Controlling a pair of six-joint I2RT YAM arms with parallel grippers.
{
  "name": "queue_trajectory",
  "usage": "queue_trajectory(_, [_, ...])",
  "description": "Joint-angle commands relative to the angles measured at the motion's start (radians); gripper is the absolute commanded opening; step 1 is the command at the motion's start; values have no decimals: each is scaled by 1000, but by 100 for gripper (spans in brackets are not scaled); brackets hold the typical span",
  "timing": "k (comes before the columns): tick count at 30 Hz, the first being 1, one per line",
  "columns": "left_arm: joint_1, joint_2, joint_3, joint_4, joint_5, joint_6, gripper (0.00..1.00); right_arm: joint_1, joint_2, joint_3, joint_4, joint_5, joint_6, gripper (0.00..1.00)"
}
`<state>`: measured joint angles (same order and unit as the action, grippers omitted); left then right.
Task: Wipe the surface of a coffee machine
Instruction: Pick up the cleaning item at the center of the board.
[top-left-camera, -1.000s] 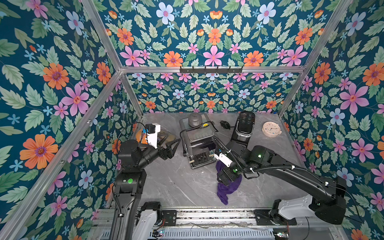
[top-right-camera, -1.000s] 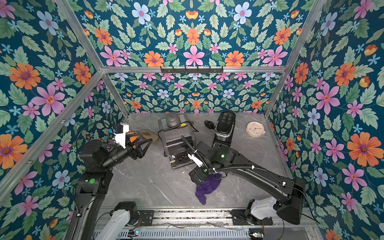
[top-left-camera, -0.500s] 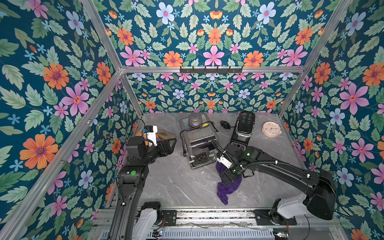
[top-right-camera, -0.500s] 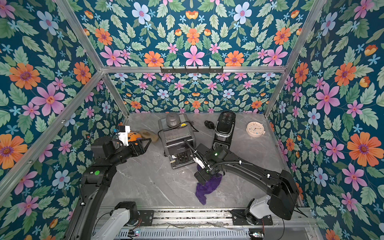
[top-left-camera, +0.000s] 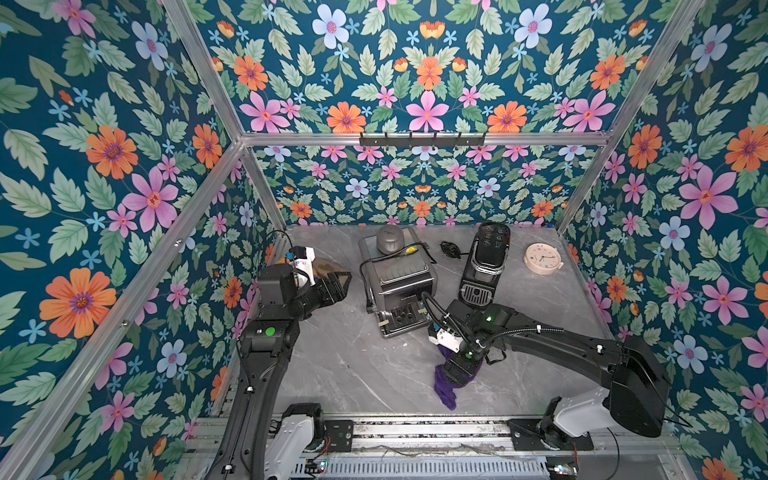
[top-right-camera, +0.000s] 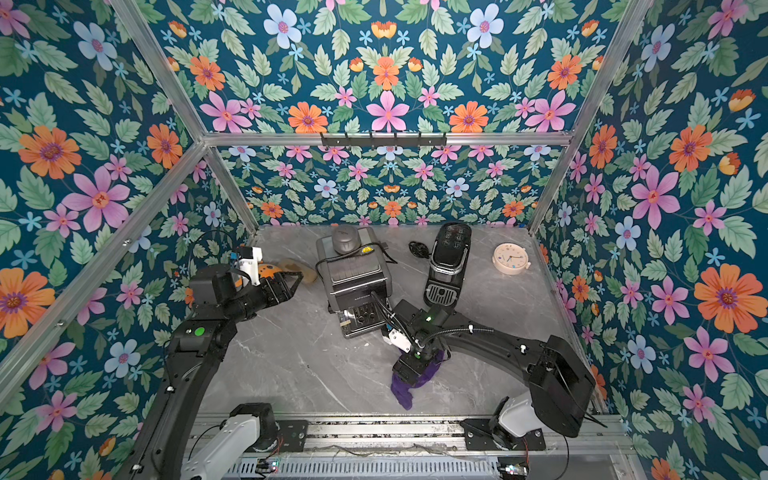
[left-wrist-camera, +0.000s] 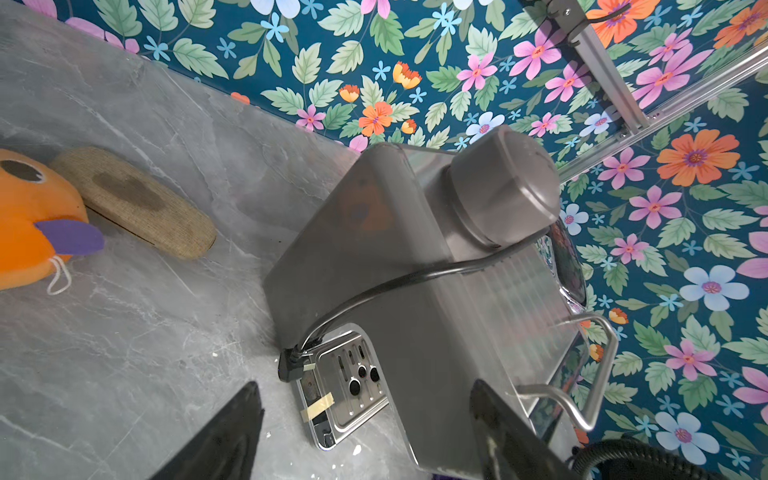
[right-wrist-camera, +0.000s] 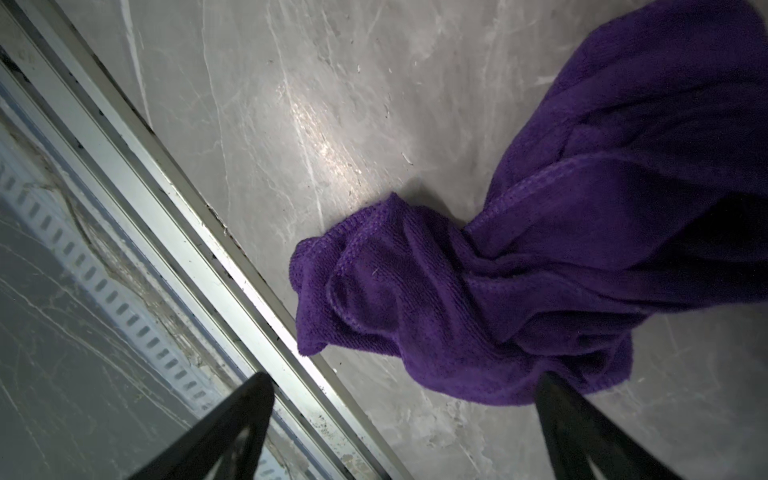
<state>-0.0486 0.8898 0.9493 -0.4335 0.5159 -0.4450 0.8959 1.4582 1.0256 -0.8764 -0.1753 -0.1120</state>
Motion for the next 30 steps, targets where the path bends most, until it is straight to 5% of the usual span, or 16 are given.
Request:
queue_trajectory(1, [0, 10, 9, -24, -20, 14, 79, 2, -11, -19, 22, 11, -126, 99])
queue_trajectory(18, [0, 48, 38, -80, -46, 59, 79, 1, 127, -85, 144, -3, -257, 98])
queue_trajectory(30, [-1, 54, 59, -117, -55, 76, 79, 1, 145, -139, 192, -20, -233, 77])
